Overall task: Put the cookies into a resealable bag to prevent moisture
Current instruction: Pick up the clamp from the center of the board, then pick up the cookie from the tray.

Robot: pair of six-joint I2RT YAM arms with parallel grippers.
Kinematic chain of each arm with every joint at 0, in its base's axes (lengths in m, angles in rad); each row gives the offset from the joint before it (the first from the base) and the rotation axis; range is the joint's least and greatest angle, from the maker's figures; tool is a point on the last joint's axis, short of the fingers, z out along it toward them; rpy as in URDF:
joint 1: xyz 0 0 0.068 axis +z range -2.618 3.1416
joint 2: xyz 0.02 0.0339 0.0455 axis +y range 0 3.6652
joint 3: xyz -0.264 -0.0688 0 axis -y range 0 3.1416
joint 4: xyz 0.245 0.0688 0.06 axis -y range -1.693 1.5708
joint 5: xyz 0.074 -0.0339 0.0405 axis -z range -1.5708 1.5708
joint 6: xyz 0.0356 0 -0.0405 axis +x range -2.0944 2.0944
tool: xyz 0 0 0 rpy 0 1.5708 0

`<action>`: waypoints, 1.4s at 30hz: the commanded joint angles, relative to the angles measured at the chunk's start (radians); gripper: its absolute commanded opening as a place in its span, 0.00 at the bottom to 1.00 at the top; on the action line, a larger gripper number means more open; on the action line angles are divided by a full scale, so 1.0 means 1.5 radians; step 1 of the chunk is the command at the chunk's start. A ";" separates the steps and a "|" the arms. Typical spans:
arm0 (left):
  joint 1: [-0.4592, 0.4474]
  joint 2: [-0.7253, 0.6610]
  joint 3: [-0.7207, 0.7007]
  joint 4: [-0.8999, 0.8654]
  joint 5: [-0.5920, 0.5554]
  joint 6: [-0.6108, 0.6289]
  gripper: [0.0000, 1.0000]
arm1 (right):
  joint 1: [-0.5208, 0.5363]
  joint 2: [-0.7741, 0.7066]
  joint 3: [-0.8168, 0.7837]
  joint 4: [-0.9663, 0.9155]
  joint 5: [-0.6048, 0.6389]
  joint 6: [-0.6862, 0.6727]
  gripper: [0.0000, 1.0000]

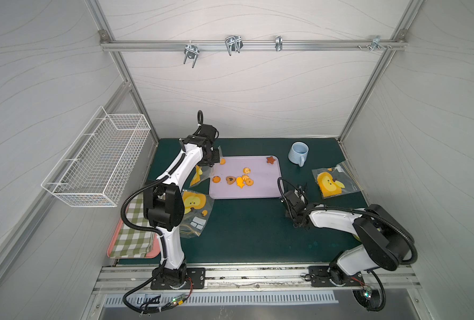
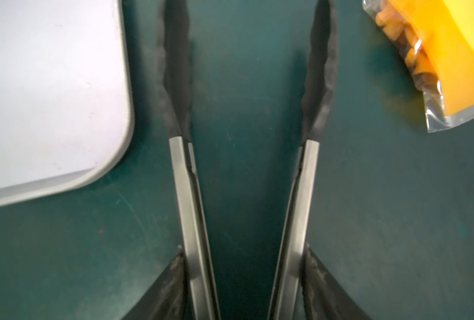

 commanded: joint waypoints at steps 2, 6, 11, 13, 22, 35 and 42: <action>0.003 -0.034 0.003 0.012 0.005 -0.009 0.00 | 0.003 0.009 -0.006 -0.025 0.036 0.020 0.55; 0.003 -0.036 0.002 0.013 0.006 -0.010 0.00 | 0.003 -0.062 -0.009 -0.062 0.050 0.004 0.51; 0.005 -0.037 0.002 0.014 0.012 -0.012 0.00 | 0.002 -0.212 -0.018 -0.065 0.001 -0.081 0.52; 0.005 -0.038 0.002 0.015 0.014 -0.012 0.00 | -0.004 -0.262 -0.009 -0.085 -0.012 -0.102 0.52; 0.005 -0.046 0.001 0.016 0.018 -0.014 0.00 | -0.116 -0.322 0.020 -0.058 -0.254 -0.214 0.48; 0.006 -0.056 -0.001 0.015 0.039 -0.027 0.00 | -0.144 -0.044 0.261 -0.081 -0.407 -0.317 0.47; 0.006 -0.061 0.000 0.017 0.044 -0.027 0.00 | -0.160 0.152 0.487 -0.206 -0.403 -0.309 0.45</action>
